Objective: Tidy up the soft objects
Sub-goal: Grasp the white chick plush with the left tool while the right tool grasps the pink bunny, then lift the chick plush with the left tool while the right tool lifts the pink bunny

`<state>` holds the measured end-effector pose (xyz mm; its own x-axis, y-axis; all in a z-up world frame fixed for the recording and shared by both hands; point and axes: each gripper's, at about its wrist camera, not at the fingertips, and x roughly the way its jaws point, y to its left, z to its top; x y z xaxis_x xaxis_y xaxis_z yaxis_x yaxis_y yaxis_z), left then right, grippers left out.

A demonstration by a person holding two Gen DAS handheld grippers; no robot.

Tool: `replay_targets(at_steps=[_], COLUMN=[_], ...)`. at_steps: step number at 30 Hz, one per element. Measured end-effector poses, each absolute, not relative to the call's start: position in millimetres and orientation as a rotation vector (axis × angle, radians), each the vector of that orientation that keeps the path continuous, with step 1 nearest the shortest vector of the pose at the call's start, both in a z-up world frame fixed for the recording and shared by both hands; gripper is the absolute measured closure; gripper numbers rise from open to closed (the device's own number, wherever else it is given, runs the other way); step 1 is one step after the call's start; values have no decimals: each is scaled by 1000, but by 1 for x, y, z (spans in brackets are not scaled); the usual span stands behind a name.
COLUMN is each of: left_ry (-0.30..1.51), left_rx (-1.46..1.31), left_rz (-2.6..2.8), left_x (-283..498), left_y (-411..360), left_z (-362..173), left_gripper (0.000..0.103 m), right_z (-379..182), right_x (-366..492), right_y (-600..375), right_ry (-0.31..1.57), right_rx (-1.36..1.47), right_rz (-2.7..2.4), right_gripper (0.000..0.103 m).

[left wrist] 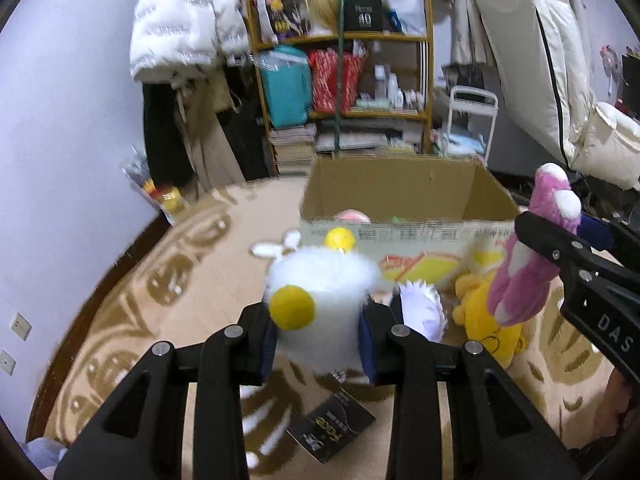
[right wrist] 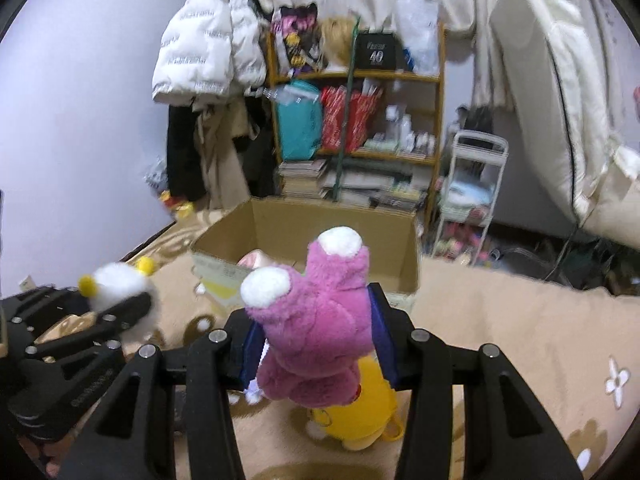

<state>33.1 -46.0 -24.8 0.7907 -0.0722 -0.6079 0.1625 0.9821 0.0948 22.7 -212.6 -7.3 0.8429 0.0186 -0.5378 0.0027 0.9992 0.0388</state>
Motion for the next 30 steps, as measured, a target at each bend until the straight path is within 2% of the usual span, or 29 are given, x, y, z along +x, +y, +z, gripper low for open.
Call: replay_targets(at_steps=[14,30], left_ry=[364,281], left_rx=[180,162], left_rz=[-62,-67], left_x=[19,64], left_y=[-50,-60], left_z=[19,59], left_gripper=[71,70], right_z=[20,52], right_x=[26,57], right_y=[-225,-235], right_ry=[418,328], right_rx=[26,22], right_rz=[-112,-140], right_gripper=[53,53])
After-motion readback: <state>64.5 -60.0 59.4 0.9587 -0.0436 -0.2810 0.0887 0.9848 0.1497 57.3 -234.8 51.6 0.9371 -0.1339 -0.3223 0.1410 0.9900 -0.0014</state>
